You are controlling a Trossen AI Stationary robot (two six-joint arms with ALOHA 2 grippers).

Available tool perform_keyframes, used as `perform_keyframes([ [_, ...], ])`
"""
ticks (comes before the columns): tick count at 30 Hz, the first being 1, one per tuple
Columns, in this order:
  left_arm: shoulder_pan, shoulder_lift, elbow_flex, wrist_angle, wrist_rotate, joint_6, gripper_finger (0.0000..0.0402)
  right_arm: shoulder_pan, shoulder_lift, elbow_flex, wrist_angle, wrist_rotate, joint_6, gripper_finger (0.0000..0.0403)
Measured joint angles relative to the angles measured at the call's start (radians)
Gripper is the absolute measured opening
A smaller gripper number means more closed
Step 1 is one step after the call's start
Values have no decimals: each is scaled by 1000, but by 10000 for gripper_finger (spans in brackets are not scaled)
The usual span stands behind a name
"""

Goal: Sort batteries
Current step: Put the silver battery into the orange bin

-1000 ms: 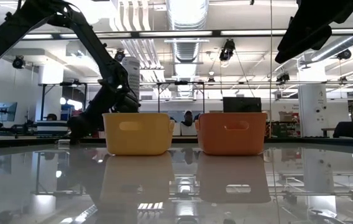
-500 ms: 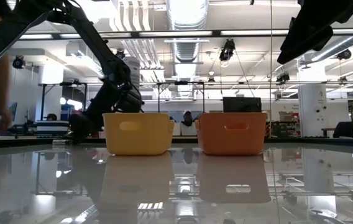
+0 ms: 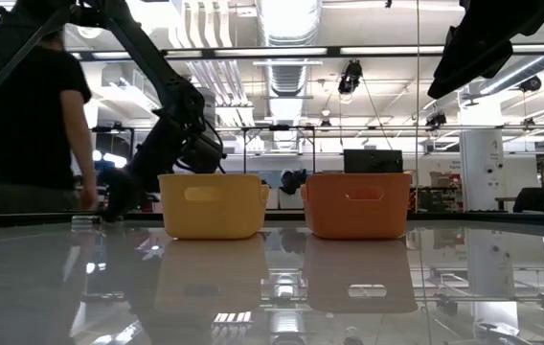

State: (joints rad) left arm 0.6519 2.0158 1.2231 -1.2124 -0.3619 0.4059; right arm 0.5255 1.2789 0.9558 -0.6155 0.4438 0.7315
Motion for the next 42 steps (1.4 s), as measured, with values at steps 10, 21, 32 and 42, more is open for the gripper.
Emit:
perform_keyframes([
  [10, -9, -80, -69, -19, -75, -20, 112, 0, 0, 0, 0, 0, -1, 187],
  [21, -7, -93, -228, 127, -112, 4, 148, 0, 0, 0, 0, 1, -8, 187],
  [32, -6, -90, -235, 125, -62, 4, 77, 0, 0, 0, 4, 1, 14, 176],
  [42, -39, -207, -246, 179, 29, -28, 23, 0, 0, 0, 20, 0, 17, 164],
])
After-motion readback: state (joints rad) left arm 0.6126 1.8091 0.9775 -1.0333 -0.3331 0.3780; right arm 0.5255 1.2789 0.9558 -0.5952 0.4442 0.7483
